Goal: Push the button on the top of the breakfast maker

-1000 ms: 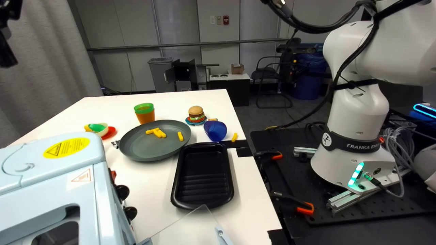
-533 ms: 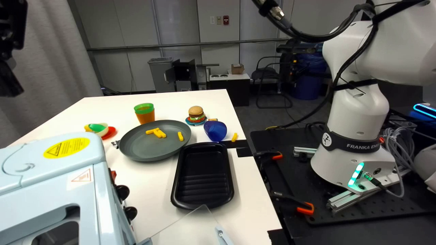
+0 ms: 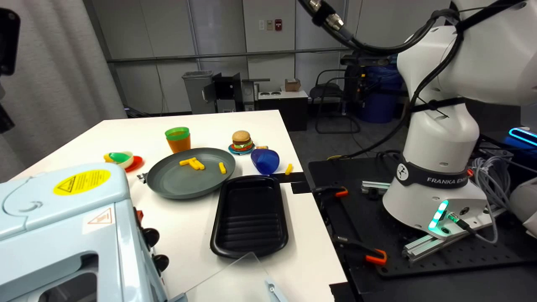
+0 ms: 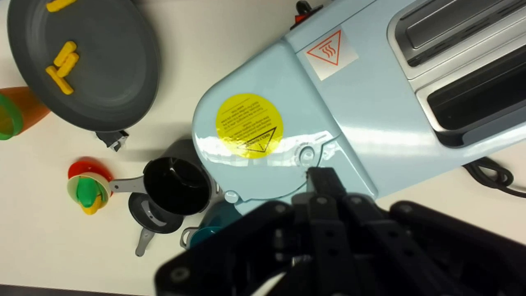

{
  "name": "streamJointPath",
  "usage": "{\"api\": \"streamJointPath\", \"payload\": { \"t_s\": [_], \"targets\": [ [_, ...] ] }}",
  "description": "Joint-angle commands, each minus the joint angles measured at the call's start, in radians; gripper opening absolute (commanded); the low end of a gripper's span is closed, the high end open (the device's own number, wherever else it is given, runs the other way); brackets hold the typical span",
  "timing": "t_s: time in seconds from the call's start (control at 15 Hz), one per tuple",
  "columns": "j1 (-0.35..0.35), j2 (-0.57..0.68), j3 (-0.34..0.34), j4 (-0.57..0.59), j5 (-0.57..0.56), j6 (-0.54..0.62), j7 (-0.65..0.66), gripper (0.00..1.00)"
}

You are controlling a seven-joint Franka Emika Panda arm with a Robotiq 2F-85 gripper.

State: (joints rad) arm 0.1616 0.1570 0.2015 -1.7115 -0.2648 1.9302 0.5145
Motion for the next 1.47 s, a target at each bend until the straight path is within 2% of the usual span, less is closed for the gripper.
{"api": "streamJointPath", "payload": {
  "t_s": [0.0, 0.07, 1.4],
  "targets": [
    [0.028, 0.046, -0.027, 0.064, 0.021, -0.015, -0.011, 0.00],
    [0.030, 0.020, -0.032, 0.021, 0.006, -0.003, -0.004, 0.01],
    [0.036, 0.109, -0.065, 0.103, 0.014, -0.008, -0.022, 0.00]
  ]
}}
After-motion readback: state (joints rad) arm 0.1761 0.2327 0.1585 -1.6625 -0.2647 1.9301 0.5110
